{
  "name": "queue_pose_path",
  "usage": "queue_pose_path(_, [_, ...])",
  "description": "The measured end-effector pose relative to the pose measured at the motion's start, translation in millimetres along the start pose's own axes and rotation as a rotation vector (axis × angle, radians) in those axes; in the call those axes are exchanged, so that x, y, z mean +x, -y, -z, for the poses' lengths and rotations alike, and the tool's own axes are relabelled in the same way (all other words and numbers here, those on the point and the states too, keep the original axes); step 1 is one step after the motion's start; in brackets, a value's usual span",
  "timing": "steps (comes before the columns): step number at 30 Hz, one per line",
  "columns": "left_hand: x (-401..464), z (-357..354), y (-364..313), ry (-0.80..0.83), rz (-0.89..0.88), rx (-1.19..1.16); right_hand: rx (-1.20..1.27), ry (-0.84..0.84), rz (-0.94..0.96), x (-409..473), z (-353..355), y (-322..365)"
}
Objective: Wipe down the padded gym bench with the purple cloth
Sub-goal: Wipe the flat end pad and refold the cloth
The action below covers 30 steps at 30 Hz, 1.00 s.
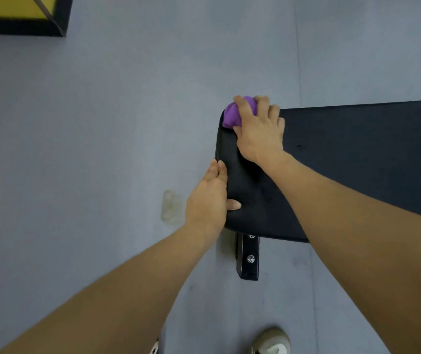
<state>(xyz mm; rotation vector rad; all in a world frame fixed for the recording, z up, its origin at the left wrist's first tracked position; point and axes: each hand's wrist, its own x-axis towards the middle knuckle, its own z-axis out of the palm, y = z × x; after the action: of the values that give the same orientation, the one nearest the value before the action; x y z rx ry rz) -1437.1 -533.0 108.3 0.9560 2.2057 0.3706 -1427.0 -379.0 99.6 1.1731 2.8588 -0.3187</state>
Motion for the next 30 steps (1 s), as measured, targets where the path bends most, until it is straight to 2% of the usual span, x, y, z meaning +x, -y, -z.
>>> queue_pose_path(5, [-9.0,-1.2,5.2,-0.044,-0.018,-0.060,-0.017,0.038,0.179,-34.6,1.9,-1.9])
queue_pose_path(10, [-36.1,-16.9,12.9,-0.120,-0.002,-0.184,0.035,0.036,0.242,-107.4,-7.5,1.4])
queue_pose_path(14, [-38.3,-20.2,14.6,-0.091,0.006,-0.161,-0.058,-0.035,0.304,-85.5,0.7,-25.7])
queue_pose_path(17, [-34.6,-20.4,14.2,-0.082,0.013,-0.131,-0.125,-0.127,-0.005,-44.0,20.6,-70.2])
queue_pose_path(19, [-34.5,-21.0,14.0,-0.087,0.015,-0.108,-0.064,-0.137,-0.206,-35.8,26.9,-88.2])
queue_pose_path(22, [-32.9,-19.2,13.5,-0.080,0.035,-0.029,-0.014,-0.183,-0.278,-55.7,14.4,-67.5])
queue_pose_path(24, [-31.6,-17.2,11.0,-0.062,0.049,0.024,0.018,-0.177,-0.197,-83.9,1.1,-43.0])
queue_pose_path(26, [-31.5,-14.9,6.2,-0.053,0.065,0.041,0.040,-0.151,-0.015,-115.2,-6.2,-26.6])
queue_pose_path(28, [-31.4,-12.7,1.7,-0.047,0.079,0.050,0.016,-0.116,0.208,-130.3,-8.0,-33.6])
queue_pose_path(30, [-30.5,-11.4,-0.3,-0.044,0.084,0.067,-0.011,-0.084,0.302,-120.8,3.9,-57.8])
